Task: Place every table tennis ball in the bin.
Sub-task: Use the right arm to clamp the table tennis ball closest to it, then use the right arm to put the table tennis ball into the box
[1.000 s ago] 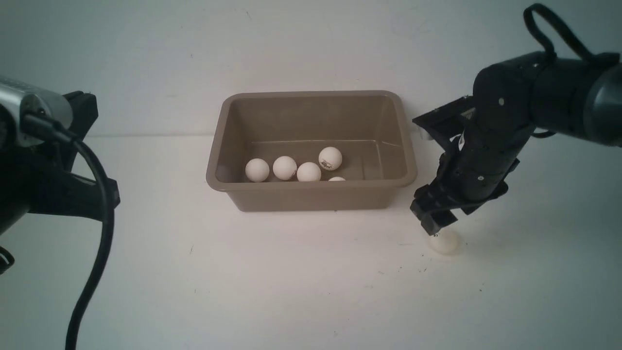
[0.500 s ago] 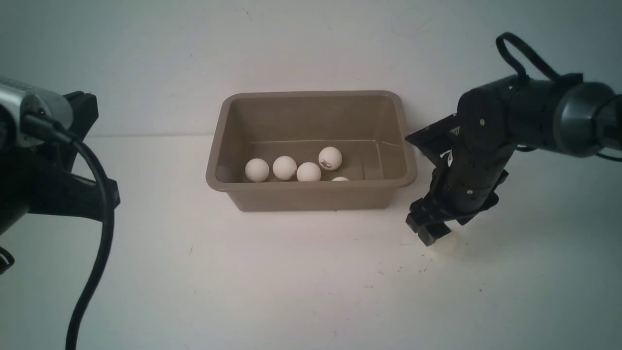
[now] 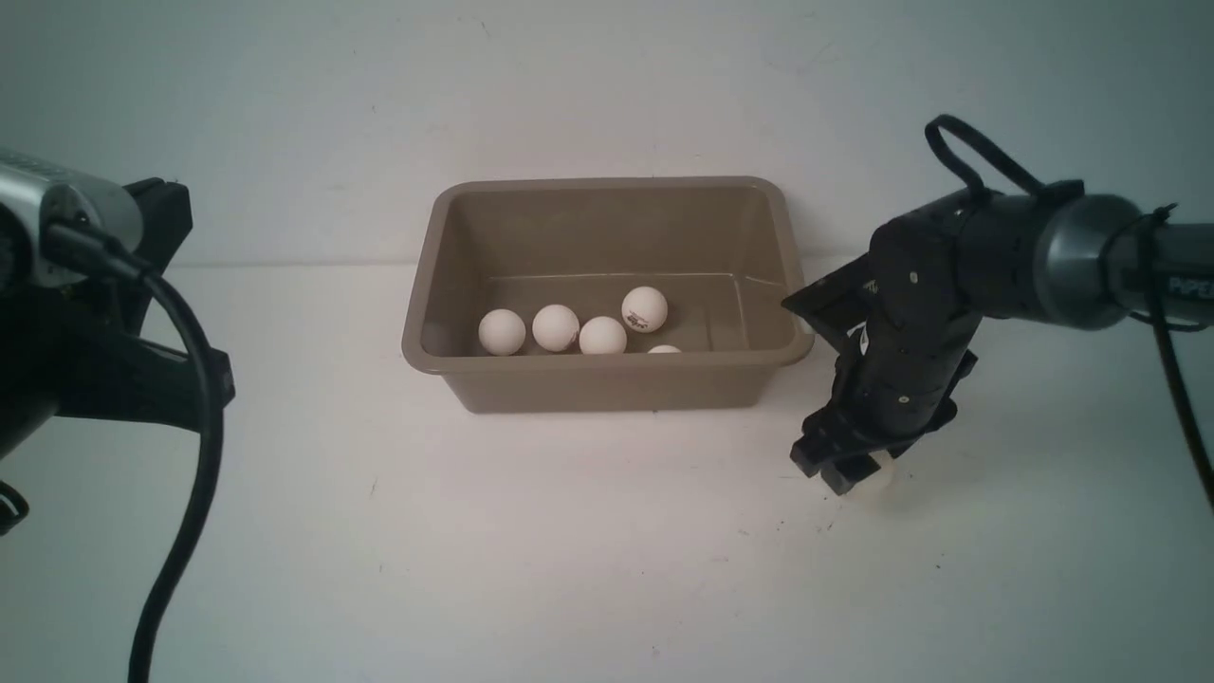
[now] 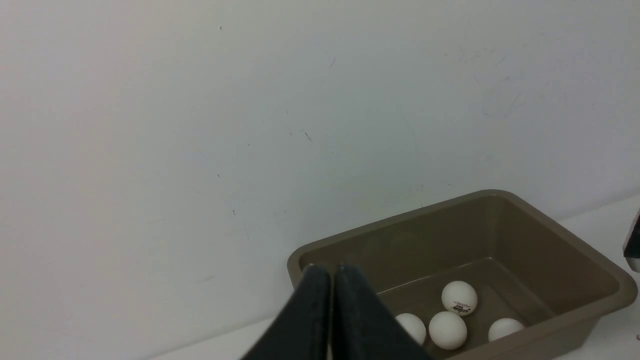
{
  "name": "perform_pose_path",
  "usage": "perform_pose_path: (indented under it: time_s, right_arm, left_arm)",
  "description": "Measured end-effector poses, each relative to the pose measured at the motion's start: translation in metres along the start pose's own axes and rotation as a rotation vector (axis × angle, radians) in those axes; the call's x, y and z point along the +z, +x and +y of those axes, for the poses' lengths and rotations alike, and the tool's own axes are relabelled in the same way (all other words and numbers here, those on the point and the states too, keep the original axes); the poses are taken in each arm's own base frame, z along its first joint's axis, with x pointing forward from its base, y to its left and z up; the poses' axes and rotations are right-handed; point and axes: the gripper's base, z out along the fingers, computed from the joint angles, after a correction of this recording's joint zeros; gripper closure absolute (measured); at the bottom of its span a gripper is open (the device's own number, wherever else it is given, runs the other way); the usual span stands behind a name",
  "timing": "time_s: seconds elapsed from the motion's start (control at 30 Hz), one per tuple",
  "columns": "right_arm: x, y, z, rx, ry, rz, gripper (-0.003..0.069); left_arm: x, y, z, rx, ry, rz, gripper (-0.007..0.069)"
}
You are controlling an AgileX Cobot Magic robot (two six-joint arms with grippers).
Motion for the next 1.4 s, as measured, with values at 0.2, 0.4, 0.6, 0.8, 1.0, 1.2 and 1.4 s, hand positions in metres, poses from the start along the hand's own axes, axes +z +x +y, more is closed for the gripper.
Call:
perform_pose_path:
  time_s: [0.2, 0.4, 0.6, 0.8, 1.0, 1.2, 1.4]
  right_arm:
    - [0.000, 0.000, -0.001, -0.005, 0.006, -0.001, 0.0298]
    - [0.000, 0.003, -0.005, -0.027, 0.050, 0.035, 0.0298]
    - [-0.019, -0.002, -0.021, -0.010, 0.203, 0.060, 0.0298]
    - [-0.074, -0.027, -0.037, 0.047, 0.297, -0.053, 0.0298]
    - [-0.138, -0.060, -0.036, 0.118, 0.189, -0.296, 0.0298]
    - [-0.161, -0.079, -0.017, 0.097, -0.050, -0.487, 0.0298]
    - [-0.143, -0.085, -0.011, 0.105, -0.128, -0.472, 0.0298]
  left_arm:
    - [0.000, 0.000, 0.000, 0.000, 0.000, 0.000, 0.0629]
    - [0.000, 0.000, 0.000, 0.000, 0.000, 0.000, 0.0629]
    - [0.000, 0.000, 0.000, 0.000, 0.000, 0.000, 0.0629]
    - [0.000, 0.000, 0.000, 0.000, 0.000, 0.000, 0.0629]
    - [0.000, 0.000, 0.000, 0.000, 0.000, 0.000, 0.0629]
    - [0.000, 0.000, 0.000, 0.000, 0.000, 0.000, 0.0629]
    - [0.000, 0.000, 0.000, 0.000, 0.000, 0.000, 0.0629]
